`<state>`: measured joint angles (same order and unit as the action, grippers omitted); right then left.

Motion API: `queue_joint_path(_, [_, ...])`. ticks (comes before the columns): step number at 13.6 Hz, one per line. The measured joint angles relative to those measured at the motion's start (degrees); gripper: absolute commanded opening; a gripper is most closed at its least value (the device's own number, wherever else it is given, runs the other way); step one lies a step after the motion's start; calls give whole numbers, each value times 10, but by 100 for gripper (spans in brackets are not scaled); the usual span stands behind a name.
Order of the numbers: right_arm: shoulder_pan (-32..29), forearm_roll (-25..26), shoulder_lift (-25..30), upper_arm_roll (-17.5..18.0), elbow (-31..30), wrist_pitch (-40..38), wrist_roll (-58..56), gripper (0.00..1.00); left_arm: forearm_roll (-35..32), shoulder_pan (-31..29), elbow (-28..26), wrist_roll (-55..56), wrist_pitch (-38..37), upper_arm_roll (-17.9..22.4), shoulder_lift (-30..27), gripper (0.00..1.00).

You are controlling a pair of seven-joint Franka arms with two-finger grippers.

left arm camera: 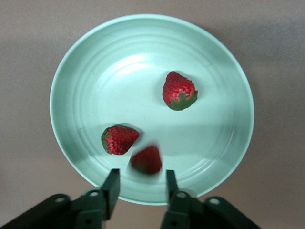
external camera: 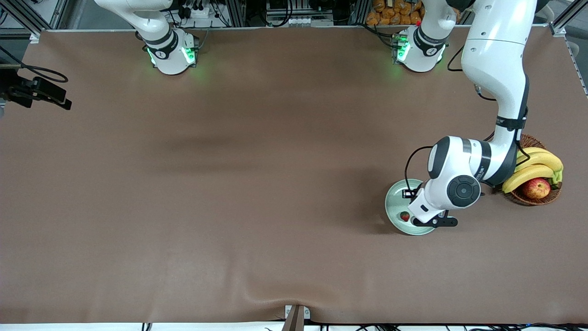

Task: Collect all strawberries into plate

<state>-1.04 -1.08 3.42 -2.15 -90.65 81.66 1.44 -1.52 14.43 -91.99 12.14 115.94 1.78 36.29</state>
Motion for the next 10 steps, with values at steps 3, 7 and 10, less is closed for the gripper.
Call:
queue_joint_path(3, [0, 0, 0, 0, 5, -3, -3, 100, 0, -5, 8, -9, 1, 1, -21, 100])
queue_joint_path(7, [0, 1, 1, -8, 16, -8, -6, 100, 0, -27, 18, -25, -3, 1, -80, 100])
queue_joint_path(10, [0, 1, 3, -19, 19, -13, -9, 100, 0, -47, 21, -37, -22, 1, -131, 100])
